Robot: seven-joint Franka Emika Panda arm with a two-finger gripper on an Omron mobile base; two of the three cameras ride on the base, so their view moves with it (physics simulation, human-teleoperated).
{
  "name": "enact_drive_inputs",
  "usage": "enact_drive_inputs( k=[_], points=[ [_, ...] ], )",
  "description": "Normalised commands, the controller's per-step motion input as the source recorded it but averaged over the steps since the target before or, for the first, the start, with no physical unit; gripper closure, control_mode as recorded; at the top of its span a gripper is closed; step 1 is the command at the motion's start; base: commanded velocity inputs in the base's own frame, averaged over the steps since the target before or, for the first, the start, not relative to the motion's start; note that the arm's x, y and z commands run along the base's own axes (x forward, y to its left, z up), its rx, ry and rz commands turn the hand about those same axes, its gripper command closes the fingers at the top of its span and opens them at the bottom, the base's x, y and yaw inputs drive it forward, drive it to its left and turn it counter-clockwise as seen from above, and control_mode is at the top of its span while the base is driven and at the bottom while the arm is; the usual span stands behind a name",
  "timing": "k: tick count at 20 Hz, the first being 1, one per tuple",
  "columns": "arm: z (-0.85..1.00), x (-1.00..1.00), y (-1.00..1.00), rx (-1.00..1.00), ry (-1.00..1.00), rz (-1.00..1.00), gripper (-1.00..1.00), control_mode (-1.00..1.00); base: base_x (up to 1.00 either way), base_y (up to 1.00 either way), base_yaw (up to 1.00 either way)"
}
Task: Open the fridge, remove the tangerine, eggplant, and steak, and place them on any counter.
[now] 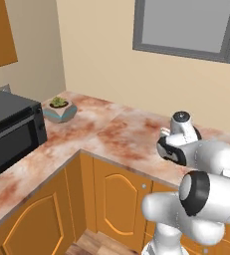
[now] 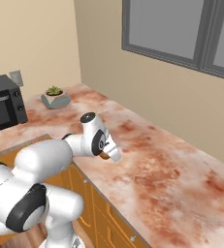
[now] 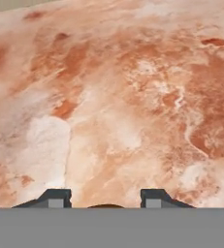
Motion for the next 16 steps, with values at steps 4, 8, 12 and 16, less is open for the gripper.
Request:
enact_drive_inputs(
  k=[4, 8, 12, 16],
  points=[
    [-0.49, 0.90, -0.58, 0.04, 0.12, -0.18, 1.00, -1.00, 0.00, 0.00, 0.00],
    [-0.48, 0.81, -0.60, 0.06, 0.14, -0.16, 1.00, -1.00, 0.00, 0.00, 0.00],
    [-0.51, 0.78, -0.37, 0.05, 0.12, -0.15, -1.00, -1.00, 0.00, 0.00, 0.00],
    [-0.05, 0.44, -0.47, 0.01, 0.00, -0.15, -1.00, -1.00, 0.00, 0.00, 0.00]
  ],
)
